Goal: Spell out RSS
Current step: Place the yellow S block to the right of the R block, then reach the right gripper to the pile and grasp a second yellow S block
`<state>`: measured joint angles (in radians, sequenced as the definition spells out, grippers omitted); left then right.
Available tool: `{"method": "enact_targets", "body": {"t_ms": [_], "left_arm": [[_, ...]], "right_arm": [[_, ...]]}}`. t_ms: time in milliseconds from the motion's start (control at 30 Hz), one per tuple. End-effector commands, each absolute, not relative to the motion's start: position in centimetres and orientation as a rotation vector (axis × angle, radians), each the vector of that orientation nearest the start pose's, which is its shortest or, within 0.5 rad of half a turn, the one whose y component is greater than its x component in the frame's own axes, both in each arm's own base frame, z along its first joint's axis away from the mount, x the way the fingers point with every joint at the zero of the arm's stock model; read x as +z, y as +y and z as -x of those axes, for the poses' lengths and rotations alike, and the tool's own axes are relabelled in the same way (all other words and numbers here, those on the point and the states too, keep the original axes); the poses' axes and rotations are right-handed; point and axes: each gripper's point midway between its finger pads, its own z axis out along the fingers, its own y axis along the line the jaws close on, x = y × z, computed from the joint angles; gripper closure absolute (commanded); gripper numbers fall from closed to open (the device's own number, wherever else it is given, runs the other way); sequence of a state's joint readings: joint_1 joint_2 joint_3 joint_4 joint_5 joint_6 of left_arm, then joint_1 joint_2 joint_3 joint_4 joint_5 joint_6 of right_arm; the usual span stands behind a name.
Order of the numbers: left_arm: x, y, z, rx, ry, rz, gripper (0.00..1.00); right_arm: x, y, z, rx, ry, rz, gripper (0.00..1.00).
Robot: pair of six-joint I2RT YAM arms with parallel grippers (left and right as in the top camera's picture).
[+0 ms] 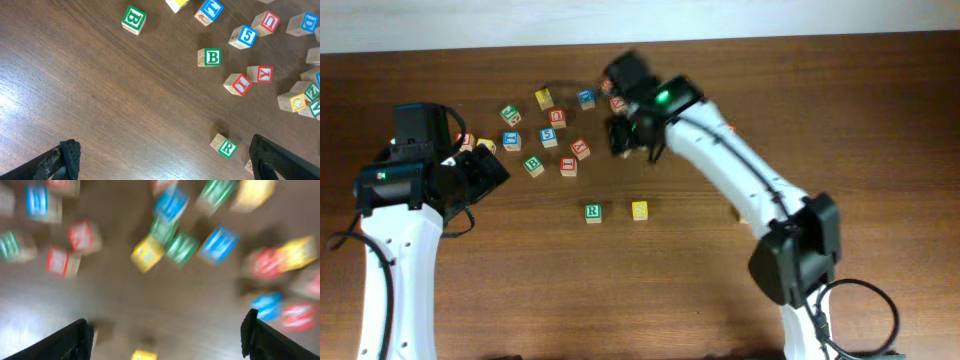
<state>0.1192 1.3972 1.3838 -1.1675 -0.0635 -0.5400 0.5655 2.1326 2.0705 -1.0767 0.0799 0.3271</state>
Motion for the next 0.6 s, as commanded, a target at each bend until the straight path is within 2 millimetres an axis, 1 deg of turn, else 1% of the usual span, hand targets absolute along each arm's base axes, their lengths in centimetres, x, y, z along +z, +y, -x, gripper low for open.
{"method": "enact_targets", "body": {"t_ms": [0, 33, 100, 133, 167, 200, 233, 267, 300, 367, 400, 467, 567], "left_arm": [[20.4, 5.1, -30.9, -0.024, 2.583, 0.923, 0.01], [20.4, 5.1, -30.9, -0.023, 2.584, 0.923, 0.01], [20.4, 5.1, -30.9, -0.023, 2.583, 0.924, 0.01], [20.4, 5.1, -30.9, -0.023, 2.583, 0.924, 0.01], [20.4, 5.1, -30.9, -0.024, 2.583, 0.923, 0.01], [20.4, 5.1, -30.9, -0.024, 2.583, 0.923, 0.01], [20.4, 5.1, -30.9, -0.023, 2.583, 0.924, 0.01], [20.4, 5.1, -30.9, -0.023, 2.584, 0.923, 0.01], [20.4, 5.1, -30.9, -0.023, 2.584, 0.923, 0.01], [20.4, 5.1, -30.9, -0.023, 2.583, 0.924, 0.01], [20.4, 5.1, -30.9, -0.024, 2.583, 0.923, 0.01], [20.4, 5.1, -30.9, -0.023, 2.583, 0.924, 0.01], [20.4, 5.1, -30.9, -0.024, 2.583, 0.923, 0.01]], "right_arm": [[19.2, 19.8, -50.2, 0.025, 2.517, 0.203, 0.05], [19.1, 19.1, -51.7, 0.054, 2.489, 0.167, 0.05], [18.9, 18.5, -55.4, 0.109, 2.391, 0.112, 0.05], [18.4, 18.5, -57.0, 0.117, 2.348, 0.098, 0.05], [17.5, 18.8, -58.1, 0.109, 2.324, 0.130, 0.06], [15.6, 19.1, -58.9, 0.093, 2.326, 0.163, 0.09], [13.3, 19.0, -59.4, 0.053, 2.348, 0.191, 0.20], [11.2, 18.3, -59.7, -0.009, 2.372, 0.174, 0.20], [10.0, 17.8, -59.8, -0.025, 2.389, 0.167, 0.20], [8.3, 17.5, -60.0, 0.016, 2.423, 0.172, 0.28], [7.8, 17.4, -59.9, 0.017, 2.434, 0.174, 0.28], [5.9, 17.3, -59.7, 0.007, 2.467, 0.180, 0.28], [4.2, 18.1, -59.2, 0.056, 2.502, 0.201, 0.29]]}}
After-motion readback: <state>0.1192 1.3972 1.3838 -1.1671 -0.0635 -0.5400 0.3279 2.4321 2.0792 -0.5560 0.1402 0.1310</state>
